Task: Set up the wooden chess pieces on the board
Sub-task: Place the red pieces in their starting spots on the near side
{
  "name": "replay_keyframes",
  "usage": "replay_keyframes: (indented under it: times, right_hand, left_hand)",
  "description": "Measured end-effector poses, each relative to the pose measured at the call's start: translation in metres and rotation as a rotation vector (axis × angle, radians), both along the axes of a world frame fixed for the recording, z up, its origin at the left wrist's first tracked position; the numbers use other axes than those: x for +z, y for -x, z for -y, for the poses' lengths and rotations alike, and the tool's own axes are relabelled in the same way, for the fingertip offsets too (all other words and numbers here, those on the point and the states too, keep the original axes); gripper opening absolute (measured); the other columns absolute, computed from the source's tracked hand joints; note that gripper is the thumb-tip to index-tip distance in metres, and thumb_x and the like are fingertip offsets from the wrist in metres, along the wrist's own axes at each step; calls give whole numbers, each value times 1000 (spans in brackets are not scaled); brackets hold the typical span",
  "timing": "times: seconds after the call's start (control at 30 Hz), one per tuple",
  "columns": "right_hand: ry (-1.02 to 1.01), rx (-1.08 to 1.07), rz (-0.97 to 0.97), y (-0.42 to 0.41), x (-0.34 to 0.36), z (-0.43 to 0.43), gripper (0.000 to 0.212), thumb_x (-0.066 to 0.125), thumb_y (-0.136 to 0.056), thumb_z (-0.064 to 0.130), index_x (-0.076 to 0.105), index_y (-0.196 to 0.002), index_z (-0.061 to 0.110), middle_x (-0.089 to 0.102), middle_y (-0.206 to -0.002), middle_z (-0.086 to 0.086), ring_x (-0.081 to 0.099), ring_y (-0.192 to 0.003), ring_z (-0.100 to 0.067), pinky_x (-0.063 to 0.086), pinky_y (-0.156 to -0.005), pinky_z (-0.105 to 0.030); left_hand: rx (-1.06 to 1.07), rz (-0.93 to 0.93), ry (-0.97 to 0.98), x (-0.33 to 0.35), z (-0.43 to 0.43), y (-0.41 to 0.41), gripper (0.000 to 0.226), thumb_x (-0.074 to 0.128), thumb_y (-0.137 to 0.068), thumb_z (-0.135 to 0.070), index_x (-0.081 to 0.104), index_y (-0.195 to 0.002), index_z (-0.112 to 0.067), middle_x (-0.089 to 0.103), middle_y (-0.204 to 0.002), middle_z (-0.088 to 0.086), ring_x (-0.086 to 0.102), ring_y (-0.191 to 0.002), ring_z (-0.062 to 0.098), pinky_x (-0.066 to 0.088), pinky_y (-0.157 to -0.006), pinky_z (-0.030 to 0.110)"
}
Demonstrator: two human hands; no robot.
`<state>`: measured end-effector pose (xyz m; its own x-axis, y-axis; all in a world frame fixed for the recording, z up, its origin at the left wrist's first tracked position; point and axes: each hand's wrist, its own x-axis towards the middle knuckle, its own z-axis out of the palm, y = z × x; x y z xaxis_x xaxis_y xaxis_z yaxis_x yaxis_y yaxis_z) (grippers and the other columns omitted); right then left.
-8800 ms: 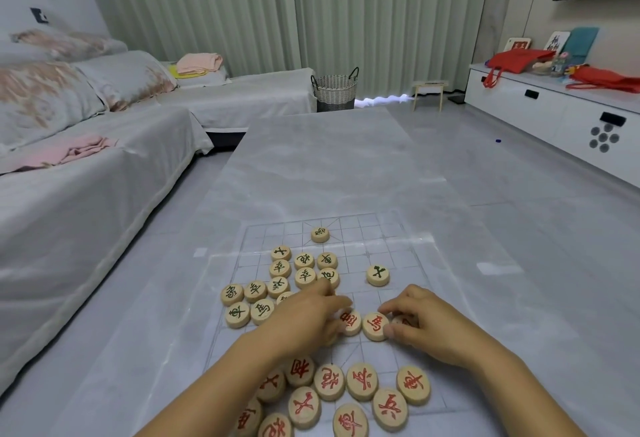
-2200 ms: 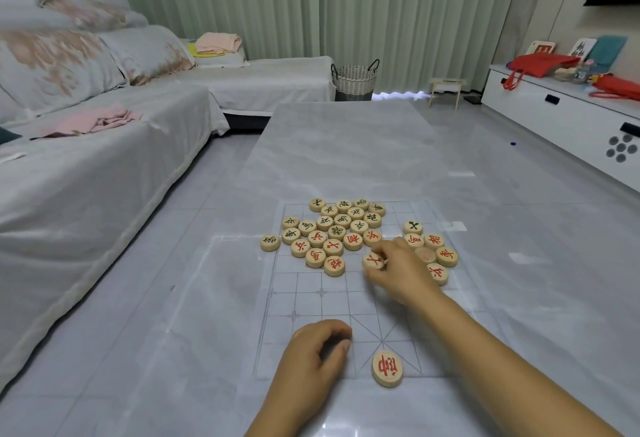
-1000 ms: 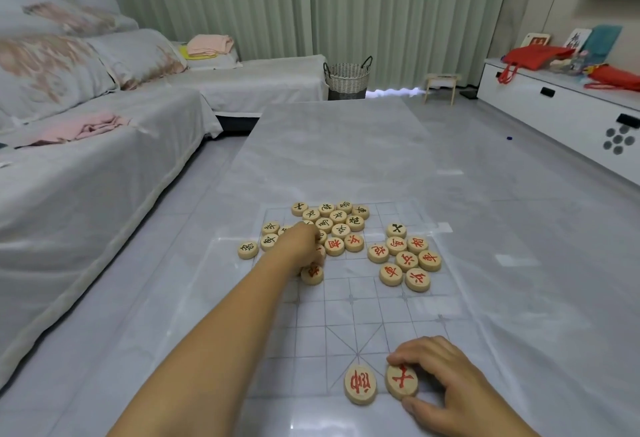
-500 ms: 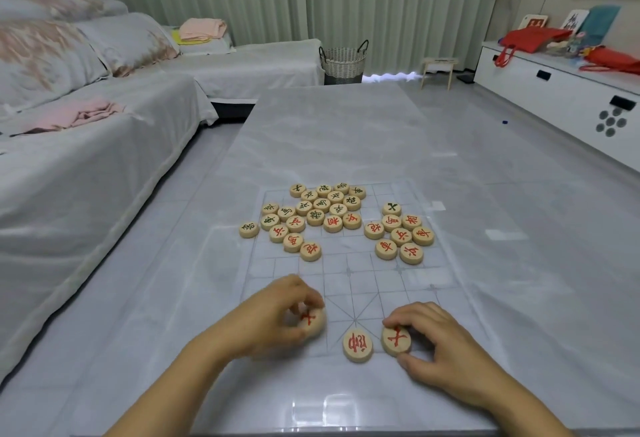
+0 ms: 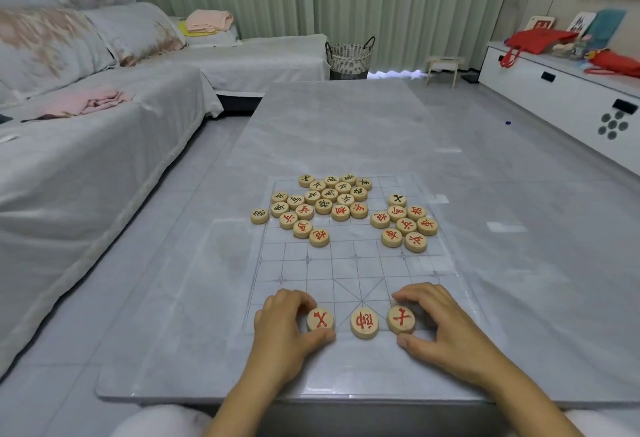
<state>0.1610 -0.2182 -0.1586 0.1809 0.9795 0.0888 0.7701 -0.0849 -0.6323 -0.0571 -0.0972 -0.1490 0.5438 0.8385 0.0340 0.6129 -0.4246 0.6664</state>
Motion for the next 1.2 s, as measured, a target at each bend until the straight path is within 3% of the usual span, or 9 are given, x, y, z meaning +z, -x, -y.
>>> replay_keyframes:
  times: [0.2, 0.33, 0.43, 0.57, 0.8, 0.87, 1.0, 1.1, 1.2]
  right_hand:
    - [7, 5, 33, 1, 0, 1, 45, 66, -77, 38, 40, -113, 46, 36, -113, 36, 32, -115, 12, 34, -94, -10]
    - [-9, -44, 96, 2, -3, 2, 49, 57, -70, 58, 41, -114, 43, 33, -113, 36, 32, -113, 10, 29, -93, -11]
    - [-20, -91, 160, 2, -5, 2, 49, 47, -64, 67, 44, -104, 41, 37, -103, 31, 34, -103, 5, 28, -85, -11]
    - [-9, -78, 162, 1, -6, 1, 45, 44, -64, 68, 46, -99, 40, 41, -98, 26, 36, -100, 5, 29, -81, -11]
    - [15, -47, 135, 1, -5, 3, 34, 60, -75, 54, 45, -103, 42, 41, -102, 27, 36, -103, 5, 31, -82, -11]
    - [30, -47, 133, 1, -4, 2, 38, 56, -72, 60, 45, -104, 43, 41, -103, 27, 36, -104, 4, 32, -82, -12]
    - [31, -42, 136, 2, -3, 1, 48, 43, -65, 69, 46, -105, 42, 41, -103, 29, 36, -104, 5, 32, -82, -12]
    - [14, -36, 150, 2, -4, 1, 47, 40, -68, 68, 47, -106, 41, 41, -102, 28, 36, -104, 7, 31, -82, -10]
    - [1, -41, 142, 2, -5, 1, 45, 40, -70, 69, 49, -105, 40, 43, -101, 27, 38, -103, 4, 34, -83, -13]
  left_hand:
    - [-115, 13, 60, -5, -4, 4, 35, 73, -73, -37, 53, -100, -47, 50, -101, -24, 44, -100, 5, 32, -92, 20]
    - [-166, 5, 13, -7, -4, 4, 40, 71, -76, -37, 56, -113, -40, 48, -102, -28, 42, -102, 1, 25, -86, 8]
    - [-166, 14, -17, -7, -2, 5, 38, 71, -75, -36, 50, -106, -44, 45, -98, -33, 41, -97, -6, 26, -86, 8]
    - [-188, 12, -43, -8, -2, 6, 37, 71, -75, -37, 47, -100, -48, 45, -100, -35, 42, -100, -6, 27, -89, 12]
    - [-217, 12, -46, -11, -4, 7, 38, 67, -73, -44, 53, -108, -45, 41, -104, -36, 39, -101, -9, 29, -96, 21]
    - [-215, 8, -48, -12, -4, 7, 38, 69, -75, -42, 54, -110, -43, 40, -104, -36, 38, -101, -10, 28, -95, 19]
    - [-217, 5, -54, -12, -4, 7, 48, 56, -64, -62, 53, -110, -46, 41, -104, -36, 40, -102, -8, 24, -91, 11]
    - [-199, -12, -69, -12, -3, 7, 40, 68, -76, -42, 55, -115, -40, 45, -106, -30, 42, -105, 0, 23, -91, 13]
    - [-191, -20, -73, -10, -2, 8, 40, 67, -79, -37, 55, -117, -38, 46, -109, -26, 42, -107, 1, 23, -91, 12]
